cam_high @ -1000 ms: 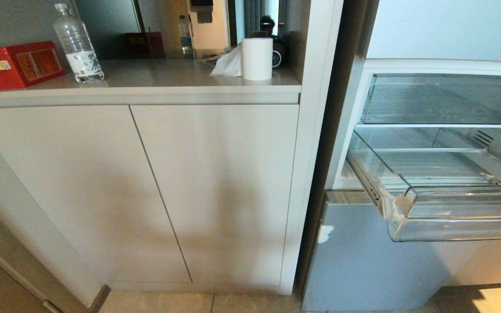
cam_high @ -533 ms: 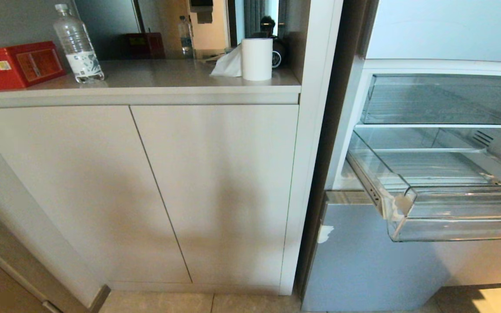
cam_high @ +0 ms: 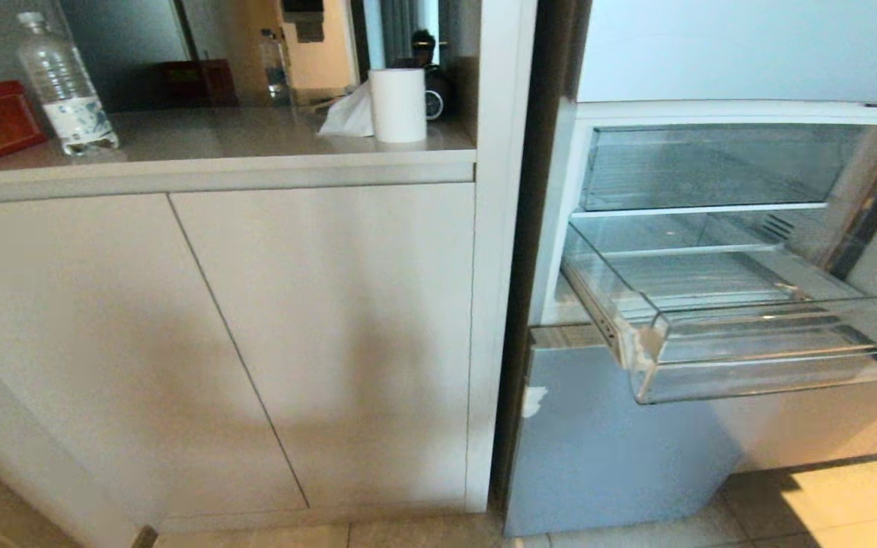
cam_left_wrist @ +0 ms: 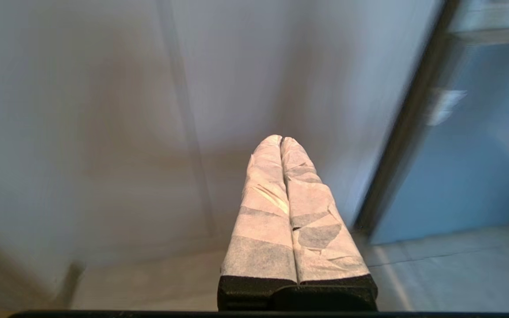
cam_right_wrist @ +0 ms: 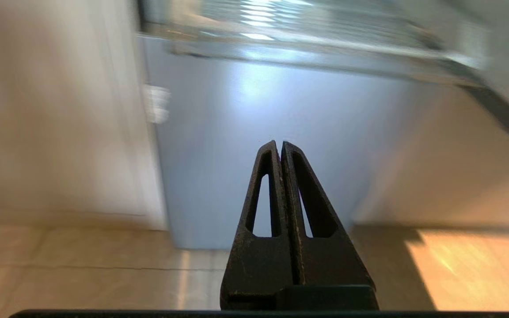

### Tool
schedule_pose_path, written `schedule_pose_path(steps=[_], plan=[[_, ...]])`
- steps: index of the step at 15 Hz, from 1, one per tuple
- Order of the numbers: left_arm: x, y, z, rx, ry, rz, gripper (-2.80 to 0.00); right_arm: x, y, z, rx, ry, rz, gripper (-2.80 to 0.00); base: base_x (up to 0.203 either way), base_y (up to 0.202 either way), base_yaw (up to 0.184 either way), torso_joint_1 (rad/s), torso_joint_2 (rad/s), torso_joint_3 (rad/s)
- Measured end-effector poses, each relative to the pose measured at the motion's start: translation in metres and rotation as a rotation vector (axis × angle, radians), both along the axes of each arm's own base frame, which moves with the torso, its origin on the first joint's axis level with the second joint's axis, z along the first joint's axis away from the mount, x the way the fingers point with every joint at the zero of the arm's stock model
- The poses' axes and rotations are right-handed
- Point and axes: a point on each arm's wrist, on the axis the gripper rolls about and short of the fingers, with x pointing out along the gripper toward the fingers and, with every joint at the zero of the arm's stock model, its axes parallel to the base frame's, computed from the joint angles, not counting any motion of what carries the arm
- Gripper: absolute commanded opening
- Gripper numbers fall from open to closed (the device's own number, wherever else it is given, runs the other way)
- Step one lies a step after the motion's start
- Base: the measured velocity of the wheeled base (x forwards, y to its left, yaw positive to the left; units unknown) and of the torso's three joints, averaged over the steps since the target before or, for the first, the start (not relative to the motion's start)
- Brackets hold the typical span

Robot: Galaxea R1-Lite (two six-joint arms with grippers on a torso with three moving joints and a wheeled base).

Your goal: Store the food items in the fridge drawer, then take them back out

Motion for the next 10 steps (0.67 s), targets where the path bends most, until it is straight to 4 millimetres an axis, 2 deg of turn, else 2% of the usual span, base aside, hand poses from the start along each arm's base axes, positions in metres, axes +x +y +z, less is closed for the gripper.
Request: schedule_pose_path(steps=[10], plan=[[0.0,0.0,0.0,0.0,0.0,0.0,-2.8,0.0,-0.0002,-0.0002,0.006,0.002,-0.009,-2.8,0.001,0.007,-0.176,0.002,0.0,0.004]])
